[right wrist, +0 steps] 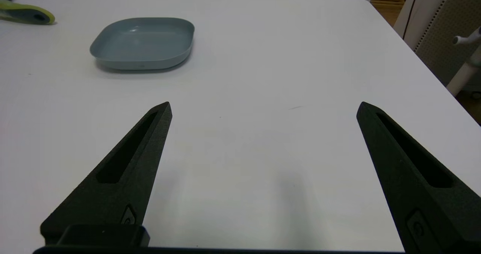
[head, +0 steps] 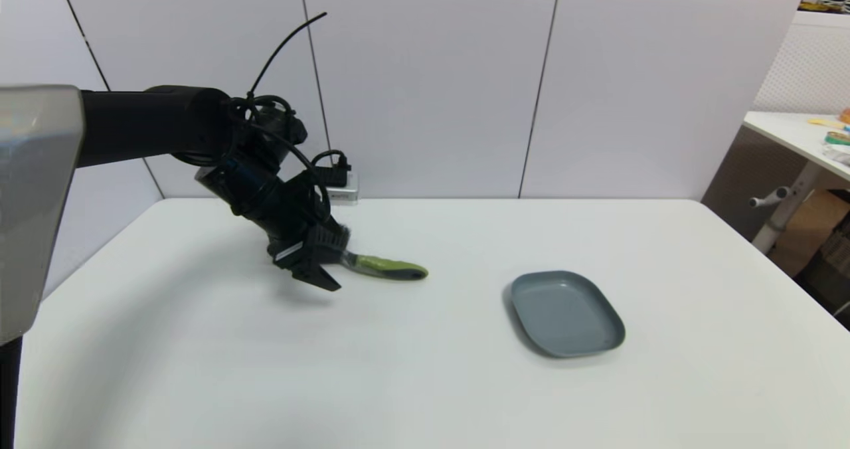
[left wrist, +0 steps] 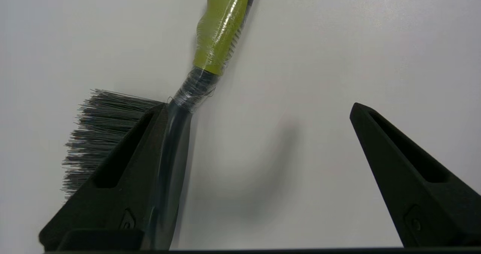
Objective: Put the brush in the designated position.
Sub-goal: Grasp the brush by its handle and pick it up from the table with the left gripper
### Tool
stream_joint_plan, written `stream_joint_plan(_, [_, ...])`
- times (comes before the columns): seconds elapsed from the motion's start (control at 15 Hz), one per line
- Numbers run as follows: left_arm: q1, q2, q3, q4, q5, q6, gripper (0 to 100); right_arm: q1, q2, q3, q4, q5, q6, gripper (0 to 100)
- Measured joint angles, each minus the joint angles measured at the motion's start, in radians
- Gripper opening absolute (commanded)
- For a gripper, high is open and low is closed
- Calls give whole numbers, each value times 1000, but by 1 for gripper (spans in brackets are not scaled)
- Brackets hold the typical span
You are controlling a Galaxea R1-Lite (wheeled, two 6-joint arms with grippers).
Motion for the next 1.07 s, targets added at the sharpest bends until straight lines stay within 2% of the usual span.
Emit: stream_joint_plan(1.07, [-6,139,-46,-10,-32,32,100,0,0,0,0,0,0,100])
